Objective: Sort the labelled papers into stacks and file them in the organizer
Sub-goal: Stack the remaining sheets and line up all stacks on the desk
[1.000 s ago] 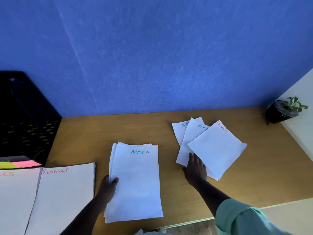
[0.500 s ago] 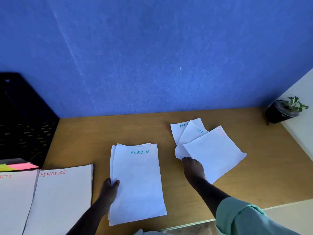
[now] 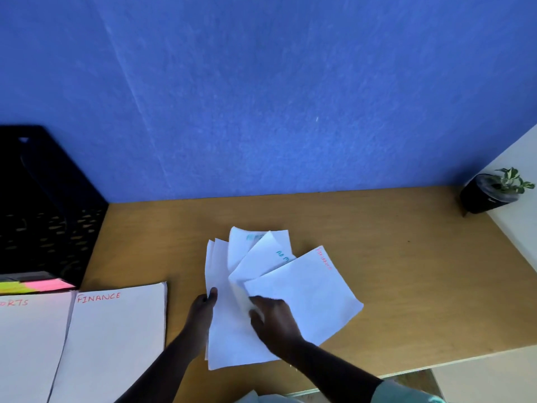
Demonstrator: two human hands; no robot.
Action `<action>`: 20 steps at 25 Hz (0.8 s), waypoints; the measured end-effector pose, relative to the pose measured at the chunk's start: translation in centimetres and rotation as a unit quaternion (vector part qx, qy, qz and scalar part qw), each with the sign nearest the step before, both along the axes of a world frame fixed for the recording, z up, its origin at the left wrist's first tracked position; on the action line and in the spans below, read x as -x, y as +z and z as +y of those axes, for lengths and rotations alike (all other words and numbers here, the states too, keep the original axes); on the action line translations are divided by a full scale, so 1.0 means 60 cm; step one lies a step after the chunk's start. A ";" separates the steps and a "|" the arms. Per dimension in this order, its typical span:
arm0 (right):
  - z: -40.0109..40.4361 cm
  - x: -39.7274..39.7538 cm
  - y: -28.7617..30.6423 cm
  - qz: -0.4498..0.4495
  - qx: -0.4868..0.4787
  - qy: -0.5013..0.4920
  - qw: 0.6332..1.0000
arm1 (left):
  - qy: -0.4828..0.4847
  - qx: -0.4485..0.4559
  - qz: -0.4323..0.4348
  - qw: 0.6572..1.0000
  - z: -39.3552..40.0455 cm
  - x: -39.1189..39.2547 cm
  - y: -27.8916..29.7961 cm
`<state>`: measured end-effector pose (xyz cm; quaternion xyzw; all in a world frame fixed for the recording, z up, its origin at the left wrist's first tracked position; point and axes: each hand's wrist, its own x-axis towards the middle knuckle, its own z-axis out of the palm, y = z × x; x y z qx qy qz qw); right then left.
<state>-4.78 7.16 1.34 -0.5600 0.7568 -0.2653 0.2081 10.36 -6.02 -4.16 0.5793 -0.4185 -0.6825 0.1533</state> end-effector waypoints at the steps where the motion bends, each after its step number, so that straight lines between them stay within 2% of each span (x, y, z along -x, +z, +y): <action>1: 0.005 -0.014 -0.005 -0.011 -0.010 0.019 1.000 | -0.005 -0.013 0.021 1.000 -0.002 -0.001 0.000; 5: 0.011 -0.035 -0.013 -0.054 -0.027 0.029 0.998 | -0.013 -0.010 0.022 1.000 0.003 -0.006 0.005; 8: 0.019 -0.019 -0.015 0.018 -0.004 -0.008 1.000 | -0.006 -0.007 -0.016 1.000 0.008 -0.005 0.014; 12: 0.033 -0.002 -0.024 0.132 0.035 0.063 0.989 | -0.060 0.053 -0.075 0.994 0.011 -0.008 0.012; 15: 0.039 -0.001 -0.042 0.163 0.046 0.117 0.979 | -0.067 0.082 -0.101 0.989 0.014 -0.005 0.010; 20: 0.071 -0.023 -0.082 0.192 0.011 0.182 0.964 | -0.030 0.062 -0.115 0.991 0.013 -0.002 0.018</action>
